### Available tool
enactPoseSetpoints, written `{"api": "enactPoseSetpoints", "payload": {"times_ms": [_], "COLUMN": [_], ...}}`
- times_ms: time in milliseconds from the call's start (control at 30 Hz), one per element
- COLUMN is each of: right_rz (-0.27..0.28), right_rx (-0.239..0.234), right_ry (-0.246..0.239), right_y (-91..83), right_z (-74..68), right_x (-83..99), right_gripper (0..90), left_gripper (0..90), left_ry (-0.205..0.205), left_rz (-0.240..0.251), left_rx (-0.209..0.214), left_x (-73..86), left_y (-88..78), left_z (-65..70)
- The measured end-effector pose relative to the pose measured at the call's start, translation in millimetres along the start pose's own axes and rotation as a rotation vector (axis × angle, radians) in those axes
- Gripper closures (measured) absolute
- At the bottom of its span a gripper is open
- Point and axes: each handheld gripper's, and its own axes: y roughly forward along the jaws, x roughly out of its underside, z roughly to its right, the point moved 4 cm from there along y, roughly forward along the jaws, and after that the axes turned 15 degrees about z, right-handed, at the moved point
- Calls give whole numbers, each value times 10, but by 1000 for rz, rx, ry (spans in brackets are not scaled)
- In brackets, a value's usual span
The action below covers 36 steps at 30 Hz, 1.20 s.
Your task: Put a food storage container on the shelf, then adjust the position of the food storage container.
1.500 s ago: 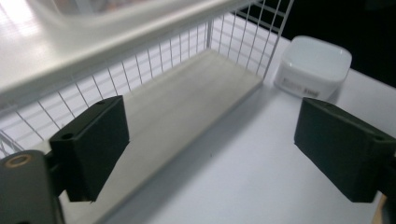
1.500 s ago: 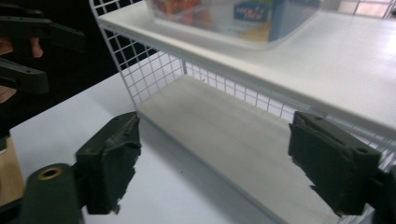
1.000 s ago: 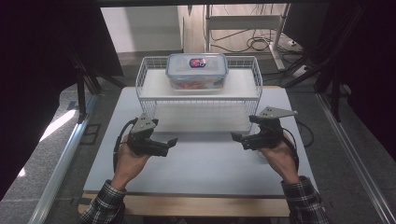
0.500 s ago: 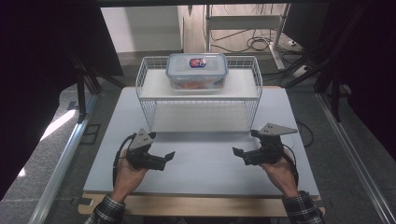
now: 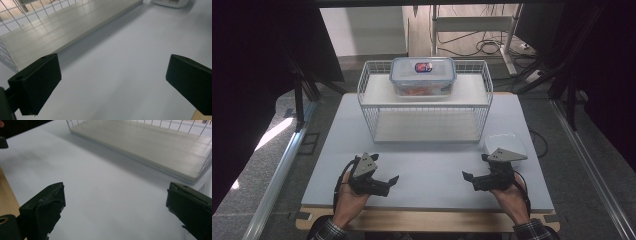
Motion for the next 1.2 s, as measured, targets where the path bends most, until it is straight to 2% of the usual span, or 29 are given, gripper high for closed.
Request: {"api": "enactPoseSetpoints", "payload": {"times_ms": [33, 167, 267, 467, 633, 767, 933, 1033, 1200], "right_rz": [-24, -48, -54, -60, -39, -49, -41, -38, -45], "right_rx": [8, 20, 33, 83, 95, 122, 123, 143, 196], "right_ry": [-16, -31, -33, -1, 41, 41, 98, 87, 63], "right_y": [-2, 2, -2, -15, -39, -62, -159, -217, -283], "right_z": [-6, 10, 47, 151, 224, 259, 312, 381, 580], "right_x": [74, 151, 164, 178, 134, 90, -15, -66, -107], "right_gripper": [25, 25, 25, 0, 2, 128, 366, 495, 701], "left_gripper": [0, 0, 0, 0, 0, 0, 0, 0, 0], "left_ry": [7, 19, 14, 22, 24, 40, 44, 39, 41], "left_rz": [-20, -49, -47, -42, -47, -54, -60, -61, -69], "left_rx": [-8, -27, -32, -36, -34, -31, -33, -32, -34], "left_x": [47, 112, 119, 132, 144, 147, 151, 156, 164], "left_y": [9, 16, 15, 27, 32, 45, 47, 51, 63], "left_z": [6, -12, -27, -29, -27, -16, -20, -20, -18]}}
